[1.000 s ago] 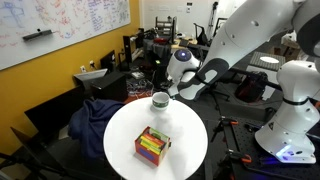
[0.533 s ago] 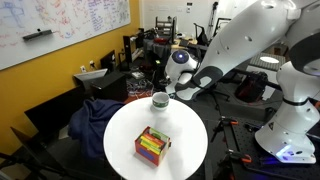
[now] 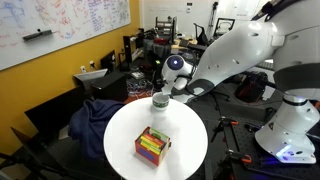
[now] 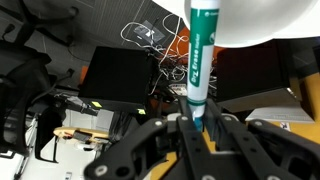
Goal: Pick up the marker and put it in the mug
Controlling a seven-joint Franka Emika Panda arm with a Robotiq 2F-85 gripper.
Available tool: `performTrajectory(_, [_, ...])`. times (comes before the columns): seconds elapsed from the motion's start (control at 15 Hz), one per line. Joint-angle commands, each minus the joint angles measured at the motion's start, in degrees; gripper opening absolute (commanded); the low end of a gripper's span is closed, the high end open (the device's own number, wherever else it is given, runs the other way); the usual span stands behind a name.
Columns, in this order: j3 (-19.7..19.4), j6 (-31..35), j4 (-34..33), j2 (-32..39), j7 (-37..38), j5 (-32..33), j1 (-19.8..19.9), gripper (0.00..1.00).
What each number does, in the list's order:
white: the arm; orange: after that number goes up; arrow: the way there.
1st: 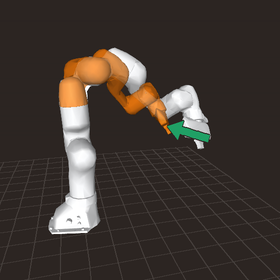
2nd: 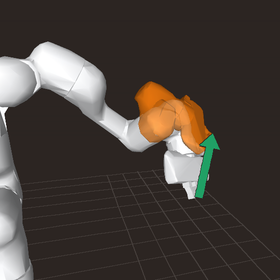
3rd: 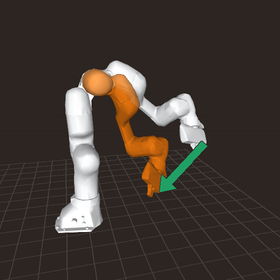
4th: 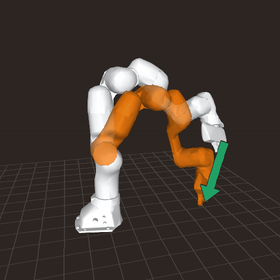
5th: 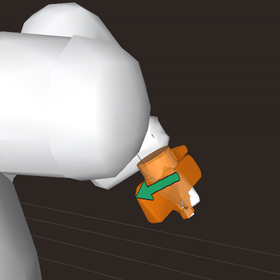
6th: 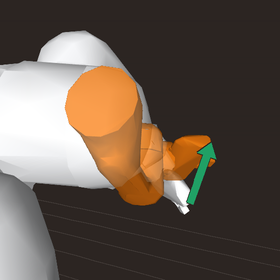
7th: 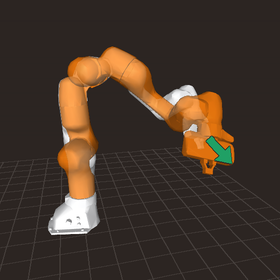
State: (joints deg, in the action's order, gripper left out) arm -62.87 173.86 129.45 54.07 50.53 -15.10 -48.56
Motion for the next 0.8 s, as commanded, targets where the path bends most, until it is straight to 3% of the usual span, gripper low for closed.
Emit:
performTrajectory(0.0, [-1.9,-1.8,-2.6,5.0,3.4,-1.3,-1.3,0.05])
performTrajectory(0.73, [-2.7,-2.5,-7.0,11.8,7.9,-1.0,-1.1,0.05])
